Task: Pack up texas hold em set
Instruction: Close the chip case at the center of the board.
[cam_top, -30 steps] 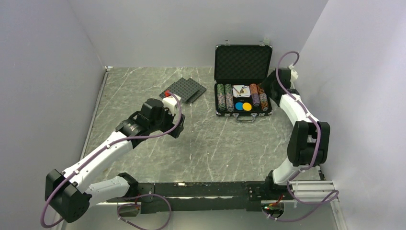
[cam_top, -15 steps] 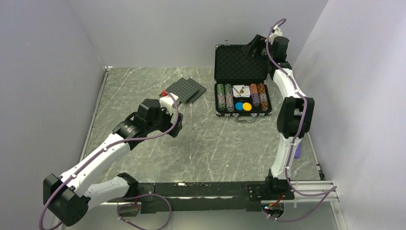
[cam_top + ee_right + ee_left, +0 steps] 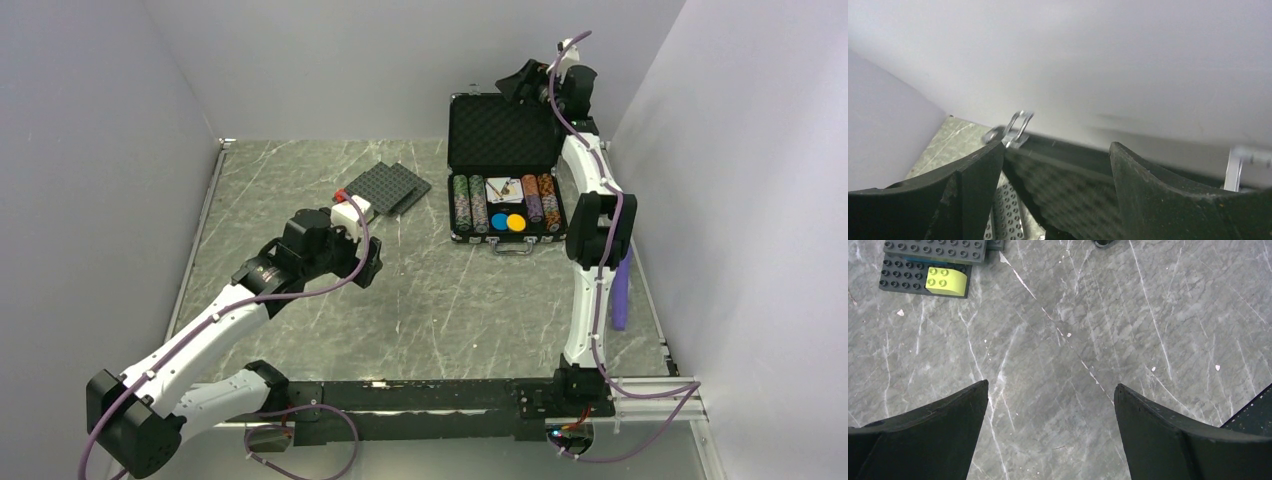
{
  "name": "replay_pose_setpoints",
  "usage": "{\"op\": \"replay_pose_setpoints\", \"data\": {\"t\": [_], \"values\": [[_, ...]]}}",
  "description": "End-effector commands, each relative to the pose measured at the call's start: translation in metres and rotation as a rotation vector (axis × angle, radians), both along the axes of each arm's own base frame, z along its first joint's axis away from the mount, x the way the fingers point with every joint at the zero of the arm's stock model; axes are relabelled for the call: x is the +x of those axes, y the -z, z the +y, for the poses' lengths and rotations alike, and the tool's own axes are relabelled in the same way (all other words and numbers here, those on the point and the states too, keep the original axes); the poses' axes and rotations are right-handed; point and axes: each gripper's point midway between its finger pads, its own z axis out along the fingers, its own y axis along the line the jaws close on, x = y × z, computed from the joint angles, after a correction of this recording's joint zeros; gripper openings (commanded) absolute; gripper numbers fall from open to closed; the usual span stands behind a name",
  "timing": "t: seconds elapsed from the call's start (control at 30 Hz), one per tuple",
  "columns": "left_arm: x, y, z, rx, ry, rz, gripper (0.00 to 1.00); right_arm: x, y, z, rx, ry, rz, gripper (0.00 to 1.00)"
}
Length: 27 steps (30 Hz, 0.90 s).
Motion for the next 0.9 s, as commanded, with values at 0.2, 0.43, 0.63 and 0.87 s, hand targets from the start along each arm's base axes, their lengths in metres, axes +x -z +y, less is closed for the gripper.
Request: {"op": "replay_pose_setpoints", "data": {"t": [0.2,0.43,0.63,0.87], "values": [[0.004,-0.016,-0.006,-0.038,0.025,-0.054,0.99,0.012,-0.047,-0.016,-0.119,0.078,-0.101,0.85],[0.004,-0.016,-0.006,-0.039,0.023,-0.053,1.00,0.012,-0.004,-0.023,-0.190,0.096,0.035,0.87],[0.004,-0.017,-0.005,-0.036,0.017,-0.056,0.99,0.003,0.022,-0.026,-0.270,0.075,0.126,0.86],[0.005,-0.016,-0.003,-0.029,0.008,-0.055,0.99,-0.021,0.040,-0.031,-0.360,0.041,0.222,0.86]]}}
